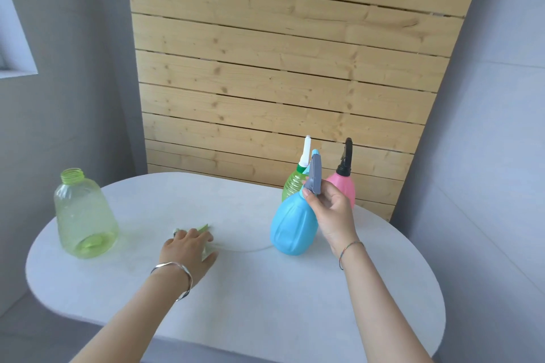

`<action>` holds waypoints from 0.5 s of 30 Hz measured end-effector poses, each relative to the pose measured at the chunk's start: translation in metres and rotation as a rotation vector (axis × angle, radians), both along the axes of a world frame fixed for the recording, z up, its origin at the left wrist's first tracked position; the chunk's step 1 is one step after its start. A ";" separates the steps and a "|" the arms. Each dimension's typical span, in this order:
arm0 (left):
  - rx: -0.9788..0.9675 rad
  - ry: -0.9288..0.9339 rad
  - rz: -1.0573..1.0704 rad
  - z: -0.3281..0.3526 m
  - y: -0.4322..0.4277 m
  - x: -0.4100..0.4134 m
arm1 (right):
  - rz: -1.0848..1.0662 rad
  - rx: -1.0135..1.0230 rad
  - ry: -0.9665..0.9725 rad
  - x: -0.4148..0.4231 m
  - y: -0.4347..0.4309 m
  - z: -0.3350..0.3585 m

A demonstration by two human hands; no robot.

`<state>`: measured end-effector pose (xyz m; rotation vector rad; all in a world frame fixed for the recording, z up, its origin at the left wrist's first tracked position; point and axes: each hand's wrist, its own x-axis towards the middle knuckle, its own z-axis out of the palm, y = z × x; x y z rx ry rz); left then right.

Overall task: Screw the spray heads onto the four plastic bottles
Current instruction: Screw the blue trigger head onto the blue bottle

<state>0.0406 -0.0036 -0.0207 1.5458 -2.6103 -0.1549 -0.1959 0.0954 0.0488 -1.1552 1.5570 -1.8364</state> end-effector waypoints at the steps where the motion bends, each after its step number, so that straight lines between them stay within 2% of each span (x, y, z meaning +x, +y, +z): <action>1: -0.001 -0.022 0.019 0.000 0.000 0.005 | -0.010 -0.001 0.008 0.001 -0.002 -0.001; 9: -0.079 -0.069 0.049 -0.001 -0.006 0.023 | -0.128 0.050 0.126 -0.006 -0.004 -0.003; 15: -0.102 -0.047 0.097 0.001 -0.014 0.031 | -0.114 0.098 0.167 0.001 -0.007 -0.009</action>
